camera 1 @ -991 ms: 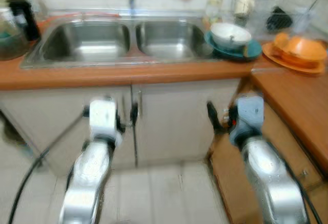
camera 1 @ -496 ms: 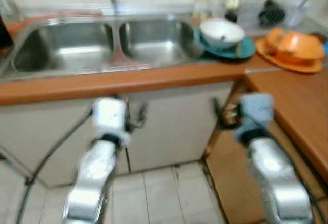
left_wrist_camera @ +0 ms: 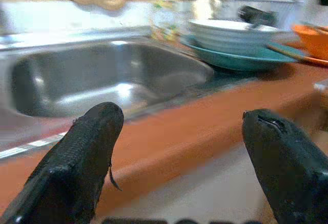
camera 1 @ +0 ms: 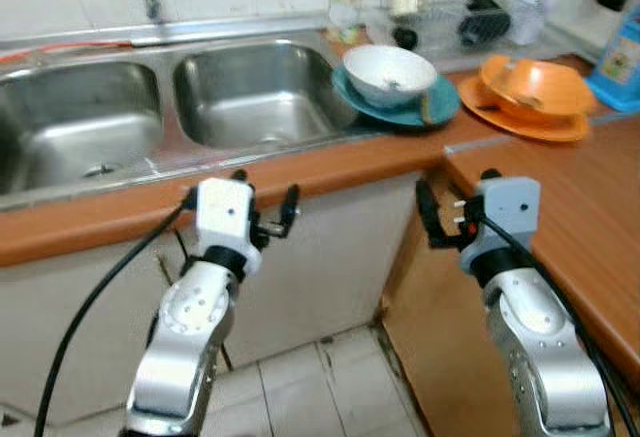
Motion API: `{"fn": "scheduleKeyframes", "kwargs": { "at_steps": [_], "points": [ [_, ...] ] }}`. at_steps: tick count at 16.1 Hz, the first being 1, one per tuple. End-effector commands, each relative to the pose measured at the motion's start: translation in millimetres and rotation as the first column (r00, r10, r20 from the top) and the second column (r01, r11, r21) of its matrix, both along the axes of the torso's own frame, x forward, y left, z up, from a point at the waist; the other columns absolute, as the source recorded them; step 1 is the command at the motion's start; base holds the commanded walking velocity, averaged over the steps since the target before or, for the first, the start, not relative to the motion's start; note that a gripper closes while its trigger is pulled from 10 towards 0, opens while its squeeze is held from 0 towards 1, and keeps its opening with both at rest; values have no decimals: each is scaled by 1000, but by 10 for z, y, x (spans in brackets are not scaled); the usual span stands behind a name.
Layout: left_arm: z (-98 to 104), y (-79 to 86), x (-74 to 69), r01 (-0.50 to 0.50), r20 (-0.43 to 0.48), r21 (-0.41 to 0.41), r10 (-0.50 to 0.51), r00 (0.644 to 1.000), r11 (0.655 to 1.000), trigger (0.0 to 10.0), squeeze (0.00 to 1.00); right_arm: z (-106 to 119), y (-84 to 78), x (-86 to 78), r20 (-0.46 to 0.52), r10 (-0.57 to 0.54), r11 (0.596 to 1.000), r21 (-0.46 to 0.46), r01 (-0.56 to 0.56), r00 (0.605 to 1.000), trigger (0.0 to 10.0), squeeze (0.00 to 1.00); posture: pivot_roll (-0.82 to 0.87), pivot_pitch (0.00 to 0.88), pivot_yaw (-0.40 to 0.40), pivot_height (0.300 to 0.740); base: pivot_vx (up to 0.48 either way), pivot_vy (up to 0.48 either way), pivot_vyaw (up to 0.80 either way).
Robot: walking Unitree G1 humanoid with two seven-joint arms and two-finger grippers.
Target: Kitchen organization
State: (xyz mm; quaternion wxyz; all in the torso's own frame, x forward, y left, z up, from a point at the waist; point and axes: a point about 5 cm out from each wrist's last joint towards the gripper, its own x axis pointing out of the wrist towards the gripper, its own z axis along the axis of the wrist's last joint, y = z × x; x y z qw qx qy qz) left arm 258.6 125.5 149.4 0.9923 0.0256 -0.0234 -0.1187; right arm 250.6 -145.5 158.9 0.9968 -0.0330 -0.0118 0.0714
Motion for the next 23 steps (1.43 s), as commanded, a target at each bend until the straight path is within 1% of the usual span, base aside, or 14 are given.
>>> {"fn": "scheduleKeyframes", "kwargs": {
  "at_steps": [1,3,5,7,8,10,14,19,23],
  "points": [
    [28,79,10,-27,8,0,27,1000,1000,10000,0,48,83,17,7,53,998,16,-53,999,10000,0,-67,0,-16,740,292,0,0],
    [46,102,19,-35,16,-4,35,999,999,10000,0,71,91,32,17,62,998,11,-62,998,10000,0,-65,0,-18,740,292,0,0],
    [53,106,25,-33,20,-8,34,999,999,10000,0,118,95,50,48,69,998,-10,-69,996,10000,0,-65,0,-20,740,294,0,0],
    [50,79,29,-18,20,-10,18,1000,1000,10000,0,129,90,55,53,67,998,-9,-67,996,10000,0,-68,0,-22,740,294,0,0],
    [52,58,31,-11,21,-10,12,1000,1000,10000,0,133,86,58,53,67,998,-10,-67,996,10000,0,-68,0,-22,740,296,0,-563],
    [84,45,48,-4,32,-3,4,999,1000,10000,0,148,79,64,52,69,997,14,-70,996,10000,0,-68,0,-22,740,296,0,-681],
    [141,112,81,-23,51,-3,24,998,1000,10000,0,164,125,71,54,104,994,11,-105,993,10000,0,-66,0,-17,740,296,0,0],
    [159,144,81,-35,54,0,35,998,999,10000,0,178,147,91,51,111,992,47,-114,992,10000,0,-59,0,-18,740,299,0,0],
    [170,150,93,-34,56,2,34,998,999,10000,0,219,155,98,68,125,988,79,-130,990,10000,0,-63,0,-16,740,296,0,0]
  ]
}}
